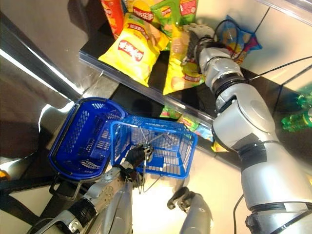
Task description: Pick up the snacks into the basket
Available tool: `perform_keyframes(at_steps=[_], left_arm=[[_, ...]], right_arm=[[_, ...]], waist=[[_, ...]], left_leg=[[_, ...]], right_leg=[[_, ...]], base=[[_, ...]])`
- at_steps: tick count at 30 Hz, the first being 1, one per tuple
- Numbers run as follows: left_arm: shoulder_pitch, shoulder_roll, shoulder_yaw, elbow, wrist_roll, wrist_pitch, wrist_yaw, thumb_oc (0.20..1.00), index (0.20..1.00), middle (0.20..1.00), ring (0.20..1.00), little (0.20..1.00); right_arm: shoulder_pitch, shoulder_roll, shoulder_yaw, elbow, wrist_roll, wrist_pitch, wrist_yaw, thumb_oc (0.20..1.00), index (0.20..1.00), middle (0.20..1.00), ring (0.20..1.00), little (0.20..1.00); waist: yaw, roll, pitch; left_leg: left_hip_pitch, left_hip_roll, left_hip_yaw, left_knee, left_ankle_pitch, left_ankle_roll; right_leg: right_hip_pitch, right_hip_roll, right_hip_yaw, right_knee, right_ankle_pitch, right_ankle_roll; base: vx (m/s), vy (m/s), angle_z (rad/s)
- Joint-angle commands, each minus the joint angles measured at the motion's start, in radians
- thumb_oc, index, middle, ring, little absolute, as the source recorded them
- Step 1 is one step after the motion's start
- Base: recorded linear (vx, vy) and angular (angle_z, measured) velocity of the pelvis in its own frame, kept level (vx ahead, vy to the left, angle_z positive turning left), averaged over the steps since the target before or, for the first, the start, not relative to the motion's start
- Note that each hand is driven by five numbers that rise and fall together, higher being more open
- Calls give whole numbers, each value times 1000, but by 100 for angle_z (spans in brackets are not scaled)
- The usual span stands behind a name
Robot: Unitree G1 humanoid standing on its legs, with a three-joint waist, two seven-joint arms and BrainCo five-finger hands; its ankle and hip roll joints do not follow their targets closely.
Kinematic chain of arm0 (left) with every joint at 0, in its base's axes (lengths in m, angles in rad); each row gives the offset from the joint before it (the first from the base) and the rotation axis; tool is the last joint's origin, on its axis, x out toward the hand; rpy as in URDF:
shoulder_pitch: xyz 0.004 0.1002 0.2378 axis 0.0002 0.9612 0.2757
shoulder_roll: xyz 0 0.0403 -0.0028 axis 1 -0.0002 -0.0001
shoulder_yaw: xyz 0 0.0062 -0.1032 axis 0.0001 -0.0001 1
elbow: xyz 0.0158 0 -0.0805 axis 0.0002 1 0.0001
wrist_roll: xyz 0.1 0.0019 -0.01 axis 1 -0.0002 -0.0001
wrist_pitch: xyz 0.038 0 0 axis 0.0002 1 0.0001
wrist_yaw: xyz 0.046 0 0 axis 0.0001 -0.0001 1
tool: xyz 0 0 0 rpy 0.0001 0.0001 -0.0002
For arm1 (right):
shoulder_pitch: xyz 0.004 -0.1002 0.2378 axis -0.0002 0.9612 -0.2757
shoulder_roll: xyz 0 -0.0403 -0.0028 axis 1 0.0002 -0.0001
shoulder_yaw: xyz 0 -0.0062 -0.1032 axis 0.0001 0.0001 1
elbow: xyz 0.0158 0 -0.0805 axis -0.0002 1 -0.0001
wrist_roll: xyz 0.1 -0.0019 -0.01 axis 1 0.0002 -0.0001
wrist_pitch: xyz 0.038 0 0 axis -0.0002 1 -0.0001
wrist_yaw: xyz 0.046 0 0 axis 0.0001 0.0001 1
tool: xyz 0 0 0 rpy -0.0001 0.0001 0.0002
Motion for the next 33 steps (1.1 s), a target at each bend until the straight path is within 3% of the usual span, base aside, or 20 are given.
perform_keyframes(at_steps=[1,11,13,15,18,19,20,21,33], left_arm=[[32,23,-59,-115,-6,3,-50,200,200,200,200,200],[44,24,-40,-117,2,24,-65,200,200,200,200,200],[40,20,-36,-115,-3,20,-58,200,200,200,200,200],[40,18,-34,-111,-4,18,-57,200,200,200,200,200],[41,19,-34,-112,-8,13,-54,200,200,200,200,200],[40,19,-33,-113,-9,11,-52,200,200,200,200,200],[42,18,-34,-113,-10,11,-51,200,200,200,200,200],[41,18,-34,-115,-10,11,-50,200,200,200,200,200],[23,24,-44,-112,0,-5,-35,200,200,200,200,200]], right_arm=[[-136,-68,44,43,-7,23,12,1000,1000,1000,1000,1000],[-117,-131,3,33,16,39,16,1000,1000,1000,1000,1000],[-123,-130,-12,12,49,32,9,837,837,837,837,837],[-119,-127,-24,2,71,26,9,598,598,598,598,598],[-120,-118,-38,-8,99,20,1,533,533,533,533,533],[-119,-114,-39,-9,100,18,-1,539,539,539,539,539],[-117,-109,-42,-9,100,17,-4,937,937,937,937,937],[-117,-106,-45,-9,102,17,-7,1000,1000,1000,1000,1000],[-141,-99,-38,-44,97,4,-48,1000,1000,1000,1000,1000]], waist=[[43,-10,-18],[51,-3,-23],[49,-2,-20],[46,-3,-18],[45,0,-14],[45,2,-13],[44,3,-12],[44,4,-12],[49,10,-4]], left_leg=[[94,61,-24,-78,16,-124],[98,53,-33,-85,17,-119],[97,52,-30,-87,17,-118],[97,50,-29,-87,17,-117],[96,49,-29,-89,17,-116],[95,48,-29,-88,18,-116],[95,47,-29,-88,18,-116],[93,47,-30,-88,18,-116],[84,35,-38,-106,31,-116]], right_leg=[[-12,-54,21,-50,221,148],[-14,-58,22,-50,227,153],[-17,-58,28,-49,230,154],[-17,-59,29,-48,230,153],[-18,-59,29,-52,233,152],[-20,-59,29,-52,233,152],[-22,-60,29,-50,234,151],[-23,-60,31,-50,234,152],[-33,-60,33,-53,237,155]], base=[[17,-15,21],[4,-2,3],[0,0,0],[0,0,0],[0,0,0],[0,0,0],[0,0,0],[0,0,0],[0,0,0]])
